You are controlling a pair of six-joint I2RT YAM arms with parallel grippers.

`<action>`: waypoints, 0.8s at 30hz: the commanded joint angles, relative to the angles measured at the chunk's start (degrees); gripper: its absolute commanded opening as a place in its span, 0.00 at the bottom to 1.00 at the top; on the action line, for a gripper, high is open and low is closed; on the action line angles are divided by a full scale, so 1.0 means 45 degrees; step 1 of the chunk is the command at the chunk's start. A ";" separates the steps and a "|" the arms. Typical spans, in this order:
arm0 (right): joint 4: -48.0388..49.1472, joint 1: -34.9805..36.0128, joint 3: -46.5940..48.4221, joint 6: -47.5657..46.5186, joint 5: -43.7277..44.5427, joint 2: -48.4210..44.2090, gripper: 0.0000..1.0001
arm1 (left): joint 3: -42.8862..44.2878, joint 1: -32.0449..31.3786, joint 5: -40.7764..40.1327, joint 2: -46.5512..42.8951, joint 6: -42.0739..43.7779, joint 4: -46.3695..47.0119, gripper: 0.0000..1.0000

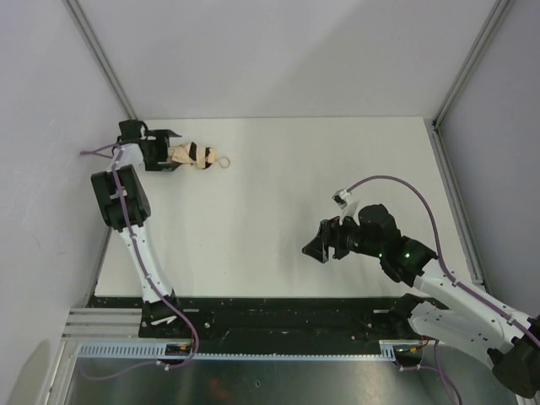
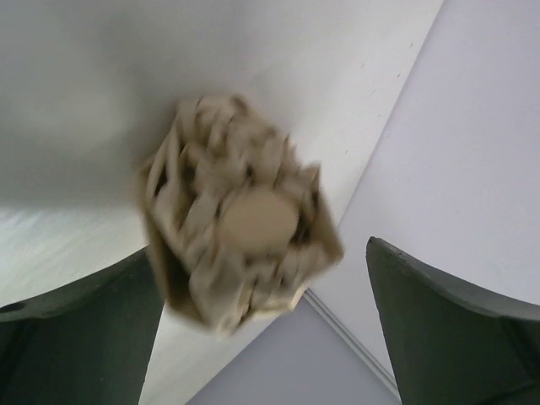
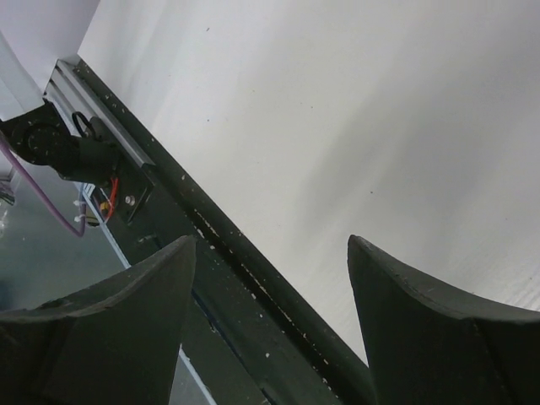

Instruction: Put away the umbrella

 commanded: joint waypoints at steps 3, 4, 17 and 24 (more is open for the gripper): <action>0.0711 -0.0055 0.0272 0.0210 0.0160 0.0011 0.76 | -0.3959 -0.0088 0.0010 -0.5037 -0.0572 -0.0067 0.99; 0.0462 -0.0065 0.0427 0.0267 0.0563 -0.0012 0.76 | -0.4808 -0.0118 0.0044 -0.5830 -0.0540 -0.0071 0.99; -0.4362 -0.0862 0.3240 -0.0226 0.8705 -0.2185 0.83 | -0.9739 -0.7422 0.2552 -1.3221 0.3591 0.3359 0.99; -0.5205 -0.0916 0.4922 -0.1759 0.9332 -0.4845 0.96 | -0.9206 -1.2580 0.0918 -1.6481 0.8818 0.4083 0.99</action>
